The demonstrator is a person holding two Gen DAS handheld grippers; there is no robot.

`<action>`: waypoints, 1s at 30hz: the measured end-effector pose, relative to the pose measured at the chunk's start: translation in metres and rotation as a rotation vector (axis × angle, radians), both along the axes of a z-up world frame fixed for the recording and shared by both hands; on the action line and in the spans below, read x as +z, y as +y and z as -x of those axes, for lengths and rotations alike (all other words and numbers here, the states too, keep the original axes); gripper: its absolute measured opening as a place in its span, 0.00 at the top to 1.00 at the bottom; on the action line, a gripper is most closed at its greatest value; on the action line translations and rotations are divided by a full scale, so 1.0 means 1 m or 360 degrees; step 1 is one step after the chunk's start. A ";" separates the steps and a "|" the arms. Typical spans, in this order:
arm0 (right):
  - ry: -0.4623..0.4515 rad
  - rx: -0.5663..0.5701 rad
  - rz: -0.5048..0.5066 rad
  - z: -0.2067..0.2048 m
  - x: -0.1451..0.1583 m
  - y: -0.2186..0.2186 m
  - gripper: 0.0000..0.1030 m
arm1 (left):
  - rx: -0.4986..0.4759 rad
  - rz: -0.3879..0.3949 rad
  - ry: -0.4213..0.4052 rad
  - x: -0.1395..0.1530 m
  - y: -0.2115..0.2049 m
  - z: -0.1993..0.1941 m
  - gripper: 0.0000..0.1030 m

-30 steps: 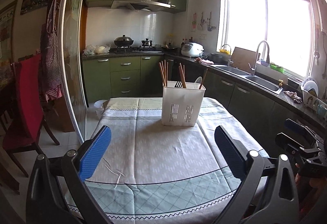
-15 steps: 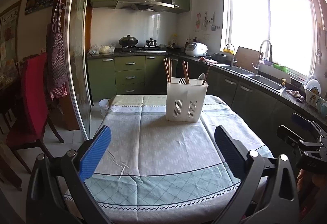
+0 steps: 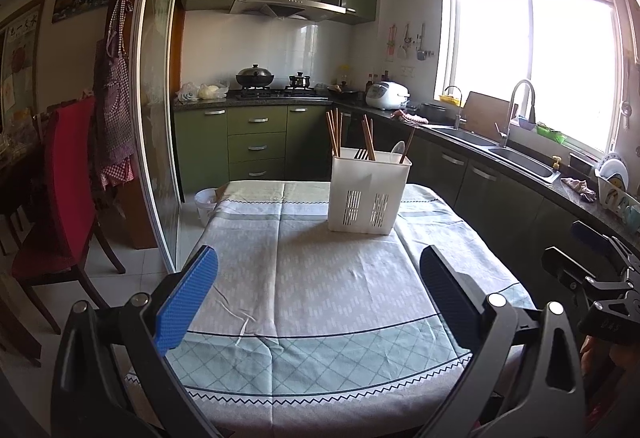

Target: Organize utensils

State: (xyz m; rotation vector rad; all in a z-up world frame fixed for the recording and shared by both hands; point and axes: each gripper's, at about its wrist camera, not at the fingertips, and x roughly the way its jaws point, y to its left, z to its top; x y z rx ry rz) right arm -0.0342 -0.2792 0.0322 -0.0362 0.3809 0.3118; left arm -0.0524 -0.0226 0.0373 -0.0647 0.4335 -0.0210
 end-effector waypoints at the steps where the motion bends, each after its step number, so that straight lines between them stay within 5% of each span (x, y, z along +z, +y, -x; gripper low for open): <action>1: -0.0001 0.0000 -0.0001 0.000 0.000 0.000 0.04 | -0.0001 -0.0002 0.0001 -0.001 0.000 0.000 0.07; 30: 0.0004 0.0006 -0.0013 -0.003 -0.001 0.001 0.04 | -0.0010 -0.0005 0.0001 -0.001 0.001 0.001 0.07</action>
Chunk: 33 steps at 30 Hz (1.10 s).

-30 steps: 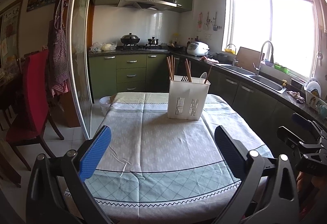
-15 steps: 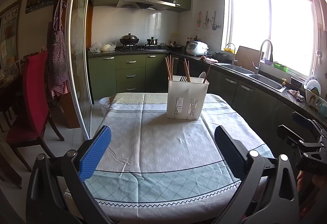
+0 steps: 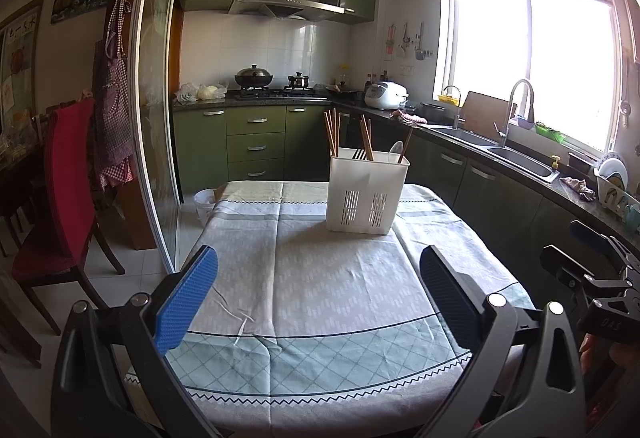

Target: Organize utensils

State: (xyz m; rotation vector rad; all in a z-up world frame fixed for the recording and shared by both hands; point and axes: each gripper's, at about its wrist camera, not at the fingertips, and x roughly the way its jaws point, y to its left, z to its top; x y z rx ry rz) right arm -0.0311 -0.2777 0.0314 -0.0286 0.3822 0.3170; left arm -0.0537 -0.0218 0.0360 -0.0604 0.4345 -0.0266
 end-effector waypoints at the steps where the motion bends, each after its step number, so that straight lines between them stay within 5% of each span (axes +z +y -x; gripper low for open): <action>1: -0.0001 -0.0001 0.0001 0.000 0.000 0.000 0.04 | -0.0001 0.0000 0.0001 0.000 0.000 0.000 0.07; 33: -0.0005 -0.0003 -0.0010 0.000 0.000 -0.001 0.04 | 0.0005 0.0001 0.0019 0.003 -0.007 -0.004 0.07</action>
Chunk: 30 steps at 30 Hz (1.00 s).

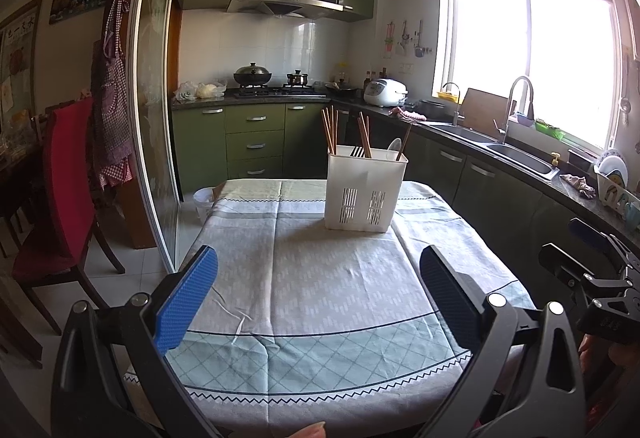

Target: Organize utensils

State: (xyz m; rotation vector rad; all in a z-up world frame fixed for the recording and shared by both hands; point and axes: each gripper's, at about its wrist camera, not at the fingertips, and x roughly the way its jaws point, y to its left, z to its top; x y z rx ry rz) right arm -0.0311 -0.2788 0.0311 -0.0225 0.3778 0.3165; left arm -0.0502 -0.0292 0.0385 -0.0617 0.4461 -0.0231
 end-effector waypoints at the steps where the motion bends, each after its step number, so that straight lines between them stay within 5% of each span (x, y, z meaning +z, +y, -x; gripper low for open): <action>1: -0.0001 -0.0001 0.0002 0.000 0.000 0.000 0.04 | 0.0004 0.0009 0.0004 0.000 0.000 0.000 0.07; 20: 0.0005 -0.0002 0.0005 -0.001 -0.002 0.000 0.04 | 0.0045 -0.0003 -0.0045 -0.002 0.008 -0.001 0.07; 30: 0.0014 -0.0002 0.0004 -0.004 -0.009 -0.001 0.04 | 0.0034 0.0001 0.0031 -0.007 0.009 -0.007 0.07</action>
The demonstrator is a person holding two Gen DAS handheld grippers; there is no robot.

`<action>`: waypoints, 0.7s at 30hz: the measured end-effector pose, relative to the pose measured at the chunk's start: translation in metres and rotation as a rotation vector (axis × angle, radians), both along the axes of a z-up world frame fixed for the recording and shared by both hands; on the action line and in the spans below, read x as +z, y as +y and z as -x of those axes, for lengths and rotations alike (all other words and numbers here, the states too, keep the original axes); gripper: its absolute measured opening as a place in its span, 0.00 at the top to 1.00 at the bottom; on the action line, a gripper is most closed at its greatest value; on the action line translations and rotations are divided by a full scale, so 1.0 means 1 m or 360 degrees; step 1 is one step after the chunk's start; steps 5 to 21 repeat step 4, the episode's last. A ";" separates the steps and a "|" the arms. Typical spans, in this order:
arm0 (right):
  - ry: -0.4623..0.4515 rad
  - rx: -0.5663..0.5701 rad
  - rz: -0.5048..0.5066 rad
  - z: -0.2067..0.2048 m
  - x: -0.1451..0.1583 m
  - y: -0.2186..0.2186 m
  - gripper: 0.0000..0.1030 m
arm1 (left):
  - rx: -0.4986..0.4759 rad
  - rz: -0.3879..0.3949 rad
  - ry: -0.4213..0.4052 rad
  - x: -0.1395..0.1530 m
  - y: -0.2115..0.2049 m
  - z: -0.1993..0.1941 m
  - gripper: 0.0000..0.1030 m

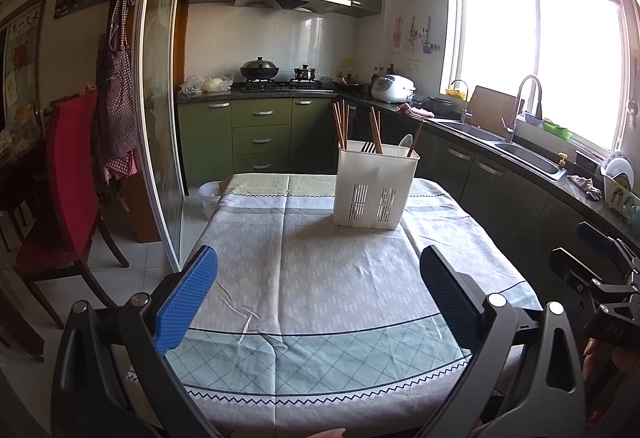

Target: Organize utensils

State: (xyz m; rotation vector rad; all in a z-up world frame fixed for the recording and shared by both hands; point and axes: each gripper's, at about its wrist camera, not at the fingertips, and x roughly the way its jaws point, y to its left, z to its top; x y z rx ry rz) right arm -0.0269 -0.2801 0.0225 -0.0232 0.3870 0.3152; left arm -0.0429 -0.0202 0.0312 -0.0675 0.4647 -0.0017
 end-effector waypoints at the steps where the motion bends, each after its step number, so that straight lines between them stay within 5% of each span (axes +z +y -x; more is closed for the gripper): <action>1: 0.0002 0.0000 0.0000 0.000 -0.001 0.000 0.04 | 0.0004 0.0003 0.0003 -0.001 0.001 -0.001 0.07; 21: 0.0006 -0.0001 0.0003 -0.002 -0.003 0.000 0.04 | 0.0004 0.0012 0.0019 -0.001 0.001 -0.003 0.07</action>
